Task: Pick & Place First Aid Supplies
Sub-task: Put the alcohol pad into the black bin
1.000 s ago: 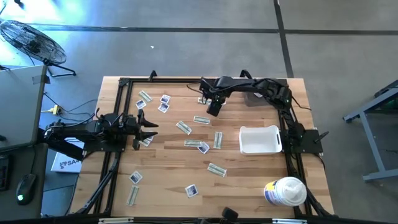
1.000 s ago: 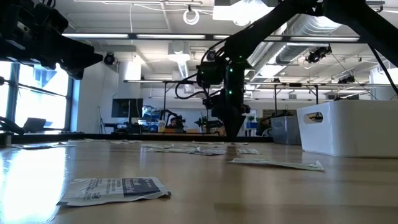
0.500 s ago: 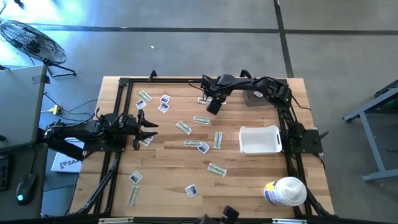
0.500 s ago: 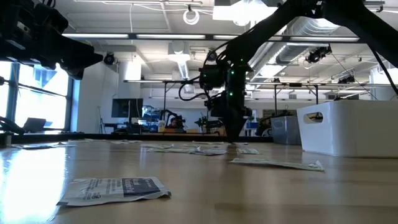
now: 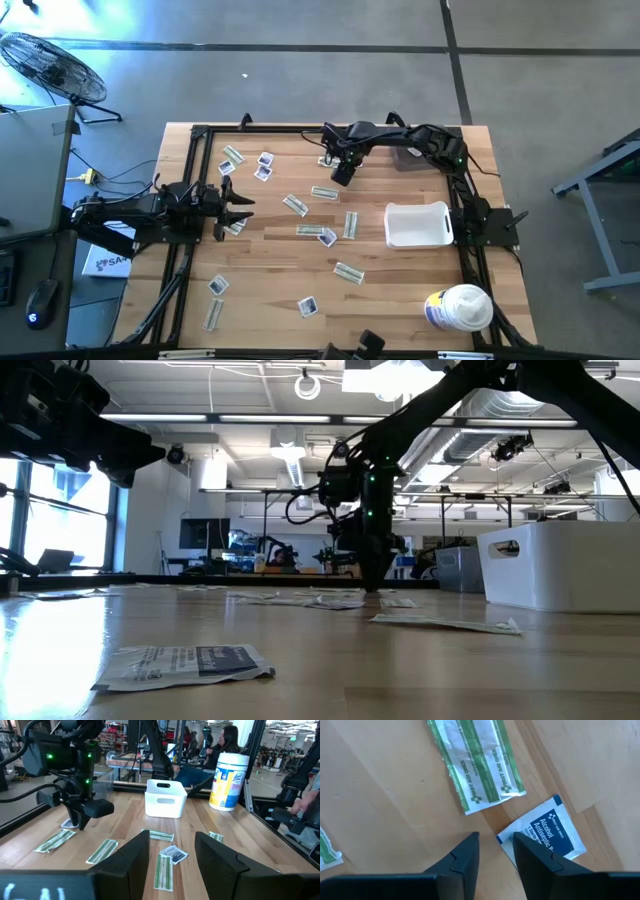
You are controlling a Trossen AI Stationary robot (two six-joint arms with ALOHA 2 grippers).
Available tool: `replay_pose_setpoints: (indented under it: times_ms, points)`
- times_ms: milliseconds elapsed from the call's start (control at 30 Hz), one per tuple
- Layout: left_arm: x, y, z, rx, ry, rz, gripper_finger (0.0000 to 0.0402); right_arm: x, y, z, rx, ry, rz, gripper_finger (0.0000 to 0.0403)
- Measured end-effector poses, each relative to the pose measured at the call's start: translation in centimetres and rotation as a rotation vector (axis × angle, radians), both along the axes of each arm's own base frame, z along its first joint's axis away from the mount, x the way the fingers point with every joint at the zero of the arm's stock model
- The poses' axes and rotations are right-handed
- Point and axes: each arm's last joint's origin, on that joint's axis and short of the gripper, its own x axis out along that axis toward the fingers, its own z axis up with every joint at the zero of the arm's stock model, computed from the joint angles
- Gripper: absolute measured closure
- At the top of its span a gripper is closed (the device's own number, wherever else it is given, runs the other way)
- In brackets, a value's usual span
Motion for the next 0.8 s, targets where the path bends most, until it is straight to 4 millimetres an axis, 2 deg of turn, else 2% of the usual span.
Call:
replay_pose_setpoints:
  times_ms: [533,700,800]
  points:
    - [0.0,0.0,0.0,0.0,0.0,0.0,0.0246,-0.1,-0.1,-0.1,0.001,0.002,-0.008,0.0382]
    - [0.0,0.0,0.0,0.0,0.0,0.0,0.0246,-0.3,-0.2,0.9,-0.023,-0.012,-0.013,0.04]
    - [0.0,0.0,0.0,0.0,0.0,0.0,0.0246,-0.6,0.0,2.5,-0.046,-0.032,-0.02,0.04]
